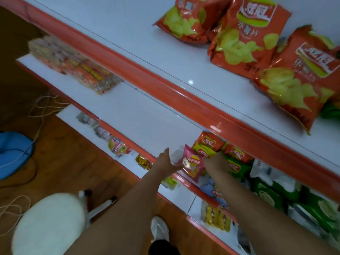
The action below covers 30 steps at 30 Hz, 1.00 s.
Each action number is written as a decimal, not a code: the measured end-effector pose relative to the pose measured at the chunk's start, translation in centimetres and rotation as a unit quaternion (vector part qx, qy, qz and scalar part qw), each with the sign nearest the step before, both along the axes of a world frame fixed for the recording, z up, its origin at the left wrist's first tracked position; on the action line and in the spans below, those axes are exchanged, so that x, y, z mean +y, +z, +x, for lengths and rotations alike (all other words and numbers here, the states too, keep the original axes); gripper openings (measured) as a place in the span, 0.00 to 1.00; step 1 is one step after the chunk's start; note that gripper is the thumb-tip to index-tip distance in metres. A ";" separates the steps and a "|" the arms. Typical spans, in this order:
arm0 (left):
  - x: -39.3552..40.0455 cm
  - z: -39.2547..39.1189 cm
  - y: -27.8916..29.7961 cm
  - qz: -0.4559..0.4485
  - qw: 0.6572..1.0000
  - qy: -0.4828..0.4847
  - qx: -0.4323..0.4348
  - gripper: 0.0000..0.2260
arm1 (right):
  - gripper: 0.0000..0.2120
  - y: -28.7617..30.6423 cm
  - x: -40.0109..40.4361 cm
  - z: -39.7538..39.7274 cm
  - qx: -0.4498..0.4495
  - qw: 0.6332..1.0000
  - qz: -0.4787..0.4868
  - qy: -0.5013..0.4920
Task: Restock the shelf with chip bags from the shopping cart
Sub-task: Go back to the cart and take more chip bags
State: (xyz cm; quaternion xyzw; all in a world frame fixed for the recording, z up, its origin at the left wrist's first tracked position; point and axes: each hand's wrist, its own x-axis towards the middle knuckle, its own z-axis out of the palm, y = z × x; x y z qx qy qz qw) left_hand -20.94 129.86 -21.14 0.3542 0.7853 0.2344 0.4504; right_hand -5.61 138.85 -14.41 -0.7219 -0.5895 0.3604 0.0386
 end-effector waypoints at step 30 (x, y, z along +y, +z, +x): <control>-93.2 33.4 10.8 -0.178 0.461 0.869 0.005 0.30 | 0.28 5.5 -96.9 0.3 -0.090 0.021 0.038 0.995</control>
